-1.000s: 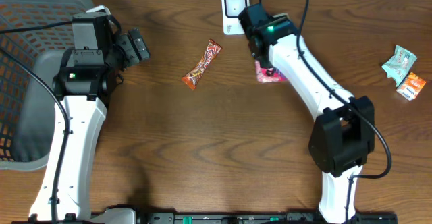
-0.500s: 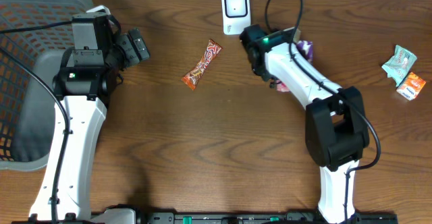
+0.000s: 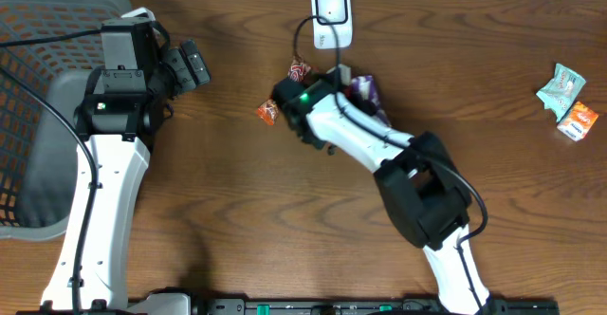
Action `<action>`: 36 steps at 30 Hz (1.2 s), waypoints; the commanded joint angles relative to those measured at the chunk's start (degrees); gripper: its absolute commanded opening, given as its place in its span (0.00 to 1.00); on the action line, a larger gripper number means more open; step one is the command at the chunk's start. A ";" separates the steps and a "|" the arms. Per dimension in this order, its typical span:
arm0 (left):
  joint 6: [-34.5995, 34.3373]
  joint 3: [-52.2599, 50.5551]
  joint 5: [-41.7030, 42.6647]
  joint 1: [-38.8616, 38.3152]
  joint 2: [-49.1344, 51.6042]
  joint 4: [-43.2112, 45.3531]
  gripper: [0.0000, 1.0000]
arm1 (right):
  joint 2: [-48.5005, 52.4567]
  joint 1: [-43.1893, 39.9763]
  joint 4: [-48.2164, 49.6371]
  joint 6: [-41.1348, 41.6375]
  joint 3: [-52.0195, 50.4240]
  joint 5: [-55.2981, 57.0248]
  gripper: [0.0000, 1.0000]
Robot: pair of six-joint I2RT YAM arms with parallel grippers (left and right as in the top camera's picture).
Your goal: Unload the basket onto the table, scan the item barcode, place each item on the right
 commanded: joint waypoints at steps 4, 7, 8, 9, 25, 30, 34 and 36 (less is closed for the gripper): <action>-0.28 0.68 -0.15 -0.02 0.28 0.02 0.98 | 1.99 9.99 2.69 0.85 2.93 -5.75 0.60; -0.28 0.68 -0.15 -0.02 0.28 0.02 0.98 | 1.99 12.39 3.78 0.85 5.99 -7.34 0.80; -0.28 0.68 -0.15 -0.02 0.28 0.02 0.98 | 1.99 12.87 3.72 0.85 7.30 -7.61 0.81; -0.28 0.68 -0.15 -0.02 0.28 0.02 0.98 | 1.99 13.22 3.65 0.83 8.83 -7.87 0.82; -0.28 0.68 -0.15 0.00 0.28 0.00 0.98 | 1.99 -6.49 -7.87 -11.39 29.03 -31.58 0.82; -0.28 0.68 -0.15 -0.02 0.28 0.02 0.98 | 1.99 -17.14 -8.68 -19.61 28.61 -59.69 0.80; -0.28 0.68 -0.15 -0.02 0.28 0.02 0.98 | 2.01 -22.93 -7.74 -29.22 27.17 -80.37 0.83; -0.28 0.68 -0.15 -0.02 0.28 0.02 0.98 | 2.01 -24.50 -7.17 -32.35 25.90 -85.83 0.84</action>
